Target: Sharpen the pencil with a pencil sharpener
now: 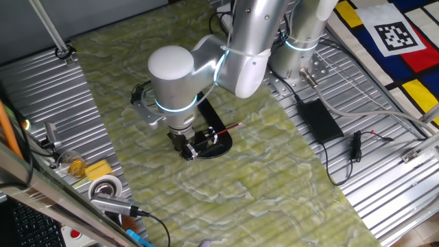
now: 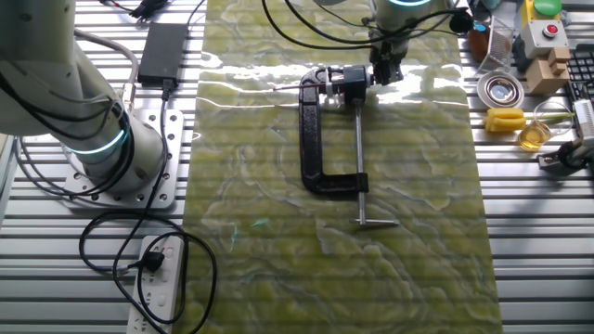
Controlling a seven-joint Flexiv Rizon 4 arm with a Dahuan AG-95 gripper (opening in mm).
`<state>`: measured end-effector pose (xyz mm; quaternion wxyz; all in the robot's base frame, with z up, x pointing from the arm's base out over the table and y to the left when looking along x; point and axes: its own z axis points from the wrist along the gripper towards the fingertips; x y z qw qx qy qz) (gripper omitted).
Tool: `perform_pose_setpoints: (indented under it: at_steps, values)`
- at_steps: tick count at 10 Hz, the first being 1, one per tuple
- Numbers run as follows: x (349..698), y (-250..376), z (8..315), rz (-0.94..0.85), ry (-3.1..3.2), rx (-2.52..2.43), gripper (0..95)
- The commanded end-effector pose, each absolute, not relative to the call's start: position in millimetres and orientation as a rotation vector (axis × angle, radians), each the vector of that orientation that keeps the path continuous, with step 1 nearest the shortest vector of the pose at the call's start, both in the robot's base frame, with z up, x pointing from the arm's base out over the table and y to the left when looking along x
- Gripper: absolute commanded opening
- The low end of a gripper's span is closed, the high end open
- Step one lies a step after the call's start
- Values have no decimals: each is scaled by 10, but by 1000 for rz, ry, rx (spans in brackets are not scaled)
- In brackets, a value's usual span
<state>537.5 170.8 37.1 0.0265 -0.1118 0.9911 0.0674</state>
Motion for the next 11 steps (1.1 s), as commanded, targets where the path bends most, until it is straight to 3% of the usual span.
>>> perform_pose_setpoints:
  at_steps: [1,11]
  values:
    - [5387,1687,376,178,3061,-349,0]
    - [5401,1650,360,172,3093,-251,0]
